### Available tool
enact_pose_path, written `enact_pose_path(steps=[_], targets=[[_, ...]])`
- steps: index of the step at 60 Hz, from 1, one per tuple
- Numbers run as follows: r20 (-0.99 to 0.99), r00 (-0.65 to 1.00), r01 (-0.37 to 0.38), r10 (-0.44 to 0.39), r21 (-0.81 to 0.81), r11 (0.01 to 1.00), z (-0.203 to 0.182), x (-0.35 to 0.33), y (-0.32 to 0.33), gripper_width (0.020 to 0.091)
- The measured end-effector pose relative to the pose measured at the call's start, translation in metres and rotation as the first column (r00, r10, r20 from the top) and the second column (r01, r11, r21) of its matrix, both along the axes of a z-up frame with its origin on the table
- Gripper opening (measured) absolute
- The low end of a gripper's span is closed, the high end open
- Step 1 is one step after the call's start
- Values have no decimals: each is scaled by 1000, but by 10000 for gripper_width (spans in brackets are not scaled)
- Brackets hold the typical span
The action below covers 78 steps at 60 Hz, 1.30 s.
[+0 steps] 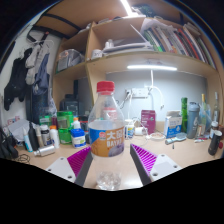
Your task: Pour water
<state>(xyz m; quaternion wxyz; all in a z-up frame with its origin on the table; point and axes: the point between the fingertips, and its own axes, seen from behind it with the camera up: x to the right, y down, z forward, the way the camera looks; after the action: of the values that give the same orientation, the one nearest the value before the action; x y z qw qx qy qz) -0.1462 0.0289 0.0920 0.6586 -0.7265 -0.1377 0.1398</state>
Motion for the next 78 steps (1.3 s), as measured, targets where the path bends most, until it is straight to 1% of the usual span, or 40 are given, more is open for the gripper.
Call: enact_pose_path(steps=[2,4,5,6,11,17,23,31,36,40,46,49,52,55,56,57,60,65,68,73,78], targets=[[-3,1000,-1,1,8,1000,2,-3,4,762],[5,1000,-4,4,11,1000,1,-7,7,694],[11,1000,-6,6,16,1000,1,-8,9,644],[17,1000,-6,6,24,1000,2,-8,10,569],[49,998,35,-38,52,998,2,-2,16,555],[21,997,70,-72,63,996,2,3,20,510],[16,997,71,-71,51,996,2,3,23,452],[20,998,52,-53,39,998,1,0,25,449],[-8,1000,22,-22,-19,1000,4,6,27,449],[-97,995,15,-18,-34,999,28,26,27,449],[-236,970,57,-62,-28,998,74,77,32,451],[-358,931,60,-76,-57,997,89,113,38,451],[-502,858,53,-111,-129,990,95,149,44,448],[-629,760,35,-164,-213,976,94,186,52,447],[-665,723,34,-187,-237,971,94,197,55,437],[-697,688,23,-202,-258,966,91,209,59,449],[-773,583,-4,-251,-311,950,85,244,69,448],[-846,415,-41,-336,-386,922,68,290,79,448],[-873,317,-78,-372,-415,906,55,313,85,449],[-900,163,-158,-404,-428,890,49,328,87,447],[-906,13,-262,-423,-412,873,46,335,92,447]])
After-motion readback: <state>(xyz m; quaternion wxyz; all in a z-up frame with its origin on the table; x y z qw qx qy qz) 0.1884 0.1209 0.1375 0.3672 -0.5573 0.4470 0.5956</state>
